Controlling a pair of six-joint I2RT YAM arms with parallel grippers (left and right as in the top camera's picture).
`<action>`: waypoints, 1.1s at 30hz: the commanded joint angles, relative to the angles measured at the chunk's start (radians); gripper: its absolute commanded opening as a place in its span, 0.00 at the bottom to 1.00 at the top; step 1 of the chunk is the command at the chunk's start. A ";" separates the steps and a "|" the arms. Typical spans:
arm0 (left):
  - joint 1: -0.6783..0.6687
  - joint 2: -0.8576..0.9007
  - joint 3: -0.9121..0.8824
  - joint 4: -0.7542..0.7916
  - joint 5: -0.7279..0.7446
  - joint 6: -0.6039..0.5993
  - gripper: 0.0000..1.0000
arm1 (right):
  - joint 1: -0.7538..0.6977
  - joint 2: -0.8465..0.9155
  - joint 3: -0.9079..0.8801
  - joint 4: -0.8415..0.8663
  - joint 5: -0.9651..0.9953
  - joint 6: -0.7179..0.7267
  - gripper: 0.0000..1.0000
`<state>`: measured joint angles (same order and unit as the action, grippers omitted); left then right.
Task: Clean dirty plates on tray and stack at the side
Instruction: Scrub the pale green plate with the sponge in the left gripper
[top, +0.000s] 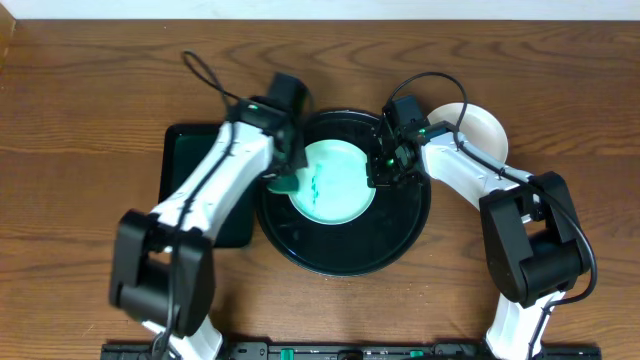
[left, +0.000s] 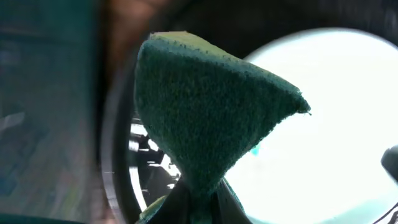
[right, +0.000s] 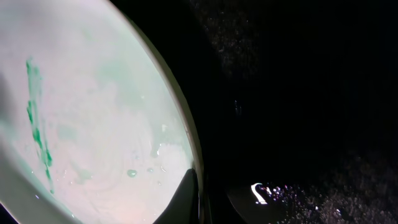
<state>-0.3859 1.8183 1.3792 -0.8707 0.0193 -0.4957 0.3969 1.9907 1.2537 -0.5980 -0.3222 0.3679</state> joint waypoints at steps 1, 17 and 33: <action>-0.051 0.055 -0.001 0.010 0.054 0.045 0.07 | 0.016 0.024 0.005 -0.008 0.007 0.006 0.01; -0.081 0.177 -0.001 0.128 -0.007 -0.092 0.07 | 0.016 0.024 0.005 -0.015 0.007 0.006 0.01; -0.111 0.215 -0.001 0.224 0.250 0.162 0.07 | 0.017 0.024 0.004 -0.019 0.011 0.001 0.01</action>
<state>-0.4740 2.0048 1.3800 -0.7029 0.2775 -0.4023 0.3969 1.9907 1.2556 -0.6083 -0.3210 0.3721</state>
